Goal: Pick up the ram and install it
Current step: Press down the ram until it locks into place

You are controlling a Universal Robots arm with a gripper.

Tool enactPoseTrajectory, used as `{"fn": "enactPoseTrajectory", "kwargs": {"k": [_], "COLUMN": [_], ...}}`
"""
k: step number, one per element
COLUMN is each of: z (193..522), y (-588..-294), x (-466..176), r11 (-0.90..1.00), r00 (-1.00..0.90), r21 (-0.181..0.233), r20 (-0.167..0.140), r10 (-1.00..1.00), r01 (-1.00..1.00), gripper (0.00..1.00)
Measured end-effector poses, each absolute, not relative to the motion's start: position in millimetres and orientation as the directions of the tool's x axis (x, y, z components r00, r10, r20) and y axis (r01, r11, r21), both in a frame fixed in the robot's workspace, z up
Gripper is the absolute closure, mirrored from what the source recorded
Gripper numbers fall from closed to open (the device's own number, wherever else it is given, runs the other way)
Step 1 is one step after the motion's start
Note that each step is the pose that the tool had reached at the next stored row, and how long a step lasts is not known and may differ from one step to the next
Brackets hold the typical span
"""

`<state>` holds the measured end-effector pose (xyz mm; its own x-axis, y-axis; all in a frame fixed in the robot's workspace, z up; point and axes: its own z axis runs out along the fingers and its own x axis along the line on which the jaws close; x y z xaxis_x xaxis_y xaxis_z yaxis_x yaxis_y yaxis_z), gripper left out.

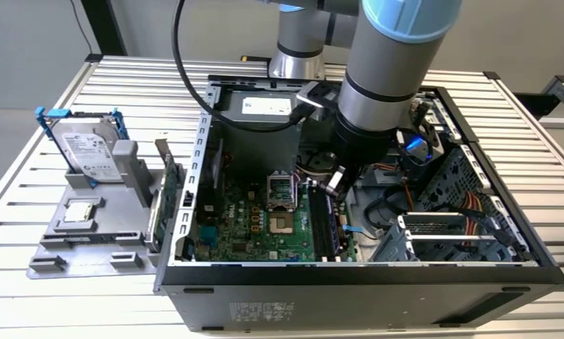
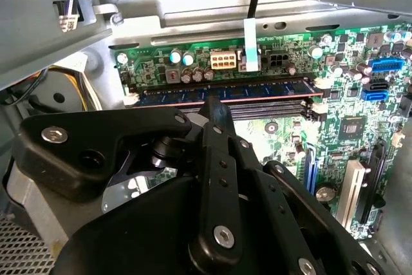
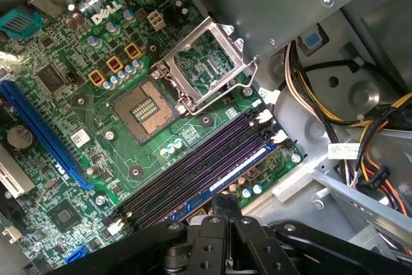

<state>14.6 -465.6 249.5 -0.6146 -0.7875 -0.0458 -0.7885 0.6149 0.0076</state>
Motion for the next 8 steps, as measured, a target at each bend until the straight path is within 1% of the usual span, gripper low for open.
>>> {"fn": "enactPoseTrajectory", "kwargs": {"k": [8], "z": [249.5], "y": [-465.6], "x": [14.6], "r11": [0.612], "r00": [-0.612], "r21": [0.008], "r20": [-0.046], "r10": [-0.789], "r01": [-0.79], "gripper": [1.0]}}
